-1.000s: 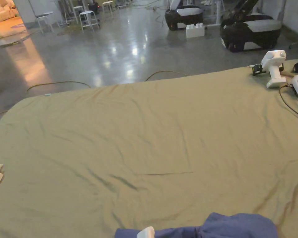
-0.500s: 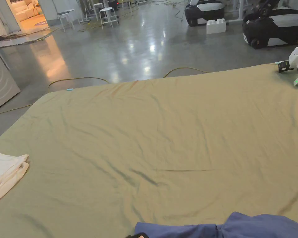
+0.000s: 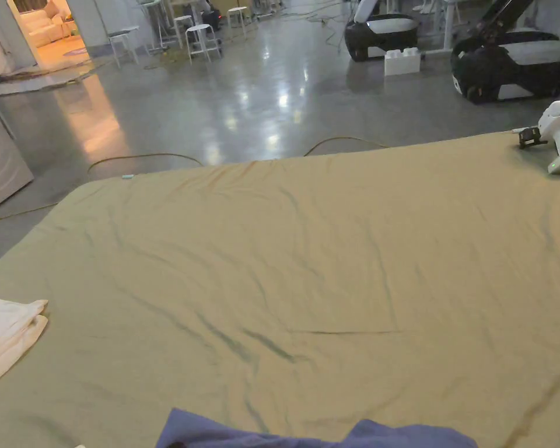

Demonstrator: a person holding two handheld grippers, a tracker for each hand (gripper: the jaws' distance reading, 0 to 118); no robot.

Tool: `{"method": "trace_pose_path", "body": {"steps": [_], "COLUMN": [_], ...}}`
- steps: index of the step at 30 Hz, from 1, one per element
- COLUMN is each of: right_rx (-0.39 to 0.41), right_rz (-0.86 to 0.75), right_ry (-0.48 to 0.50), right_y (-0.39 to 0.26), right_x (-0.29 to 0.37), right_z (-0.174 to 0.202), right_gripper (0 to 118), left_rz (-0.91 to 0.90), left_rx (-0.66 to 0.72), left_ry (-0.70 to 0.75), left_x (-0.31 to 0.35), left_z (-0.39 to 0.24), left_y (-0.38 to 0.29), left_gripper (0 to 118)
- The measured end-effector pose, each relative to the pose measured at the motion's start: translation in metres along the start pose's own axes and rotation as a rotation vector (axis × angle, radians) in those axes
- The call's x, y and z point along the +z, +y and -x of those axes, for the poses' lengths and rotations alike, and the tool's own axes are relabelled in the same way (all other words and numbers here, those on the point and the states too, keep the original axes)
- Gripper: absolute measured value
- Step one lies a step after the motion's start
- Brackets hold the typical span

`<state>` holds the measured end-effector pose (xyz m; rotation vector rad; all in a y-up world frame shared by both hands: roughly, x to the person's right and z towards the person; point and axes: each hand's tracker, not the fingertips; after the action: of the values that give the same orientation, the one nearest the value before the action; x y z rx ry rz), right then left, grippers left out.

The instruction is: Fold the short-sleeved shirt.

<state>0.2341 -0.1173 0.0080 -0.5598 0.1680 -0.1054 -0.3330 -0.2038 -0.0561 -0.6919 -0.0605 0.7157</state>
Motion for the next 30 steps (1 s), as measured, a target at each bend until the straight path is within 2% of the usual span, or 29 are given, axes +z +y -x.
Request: {"method": "trace_pose_path", "body": {"steps": [2,6,10,13,16,17,19,20,22,25,26,28,30], "right_rx": [0.0,-0.007,0.017,0.044,0.038,0.027,0.009,0.005,-0.002,-0.031,-0.043,-0.069,-0.086], "right_rz": [0.0,-0.011,-0.026,-0.022,-0.02,-0.015,-0.001,0.002,0.008,0.001,-0.001,-0.004,0.001], "right_ry": [0.014,0.034,0.038,0.016,0.001,0.003,0.002,-0.004,-0.019,-0.02,-0.017,-0.007,0.004], "right_y": [0.001,0.003,0.004,0.001,-0.003,-0.003,-0.004,-0.005,-0.005,-0.007,-0.007,-0.008,-0.009], "right_x": [-0.003,-0.006,0.002,0.011,0.02,0.021,0.02,0.019,0.018,0.018,0.018,0.018,0.018], "right_z": [0.002,0.008,0.013,0.012,0.004,0.0,-0.007,-0.011,-0.016,-0.021,-0.022,-0.024,-0.024], "right_gripper": [0,0,0,0,0,0,0,0,0,0,0,0,0], "left_rz": [-0.018,0.024,0.195,0.333,0.361,0.376,0.374,0.354,0.291,0.271,0.314,0.339,0.387], "left_rx": [-0.127,-0.255,-0.302,-0.352,-0.272,-0.242,-0.202,-0.186,-0.148,-0.016,0.022,0.035,0.003], "left_ry": [0.051,-0.06,-0.157,-0.093,-0.121,-0.164,-0.234,-0.259,-0.276,-0.194,-0.208,-0.225,-0.229], "left_x": [0.009,-0.015,-0.083,-0.127,-0.151,-0.154,-0.151,-0.146,-0.132,-0.125,-0.129,-0.139,-0.152], "left_z": [-0.028,-0.102,-0.157,-0.182,-0.187,-0.186,-0.184,-0.182,-0.173,-0.149,-0.143,-0.141,-0.15], "left_y": [0.005,-0.018,-0.067,-0.099,-0.116,-0.118,-0.115,-0.112,-0.101,-0.093,-0.093,-0.104,-0.119], "left_gripper": [15,15,15,15,18,32,79,96,96,91,71,9,5]}}
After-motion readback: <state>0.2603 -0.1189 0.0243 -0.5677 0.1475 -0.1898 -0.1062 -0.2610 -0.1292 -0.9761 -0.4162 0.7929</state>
